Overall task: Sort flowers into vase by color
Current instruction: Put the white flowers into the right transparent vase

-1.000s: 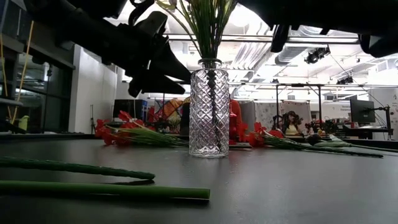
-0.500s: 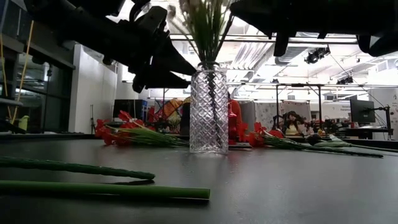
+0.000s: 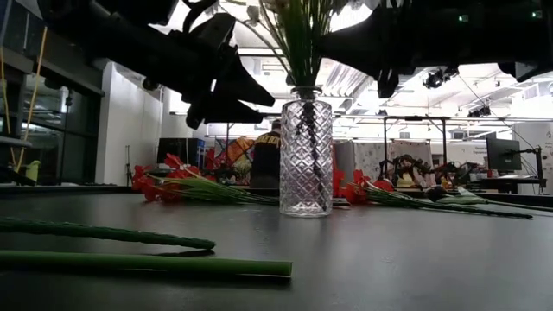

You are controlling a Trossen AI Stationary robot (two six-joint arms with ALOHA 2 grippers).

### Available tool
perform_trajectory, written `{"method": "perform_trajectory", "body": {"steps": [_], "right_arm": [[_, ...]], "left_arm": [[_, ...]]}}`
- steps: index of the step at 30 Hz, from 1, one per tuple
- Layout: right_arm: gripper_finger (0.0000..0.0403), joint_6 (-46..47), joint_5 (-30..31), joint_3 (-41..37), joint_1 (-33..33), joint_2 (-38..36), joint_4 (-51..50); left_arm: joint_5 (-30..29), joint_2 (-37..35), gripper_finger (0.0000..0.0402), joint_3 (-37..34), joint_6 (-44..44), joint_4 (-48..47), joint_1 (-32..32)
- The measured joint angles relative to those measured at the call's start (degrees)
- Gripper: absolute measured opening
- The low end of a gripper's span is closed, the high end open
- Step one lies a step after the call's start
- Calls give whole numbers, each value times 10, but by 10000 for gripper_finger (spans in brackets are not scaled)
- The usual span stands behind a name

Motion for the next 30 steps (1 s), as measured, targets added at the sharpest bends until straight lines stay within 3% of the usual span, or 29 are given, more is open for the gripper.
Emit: {"method": "perform_trajectory", "body": {"steps": [9,20,24,30], "right_arm": [[0,41,-5,1,0,-1,-86],[5,72,-21,1,0,-2,-96],[41,90,-23,-1,0,-16,-114],[148,110,-25,-1,0,-67,-199]], "left_arm": [[6,0,209,0,4,22,13],[6,0,209,0,15,20,14],[6,0,209,0,15,20,14],[6,0,209,0,15,20,14]]}}
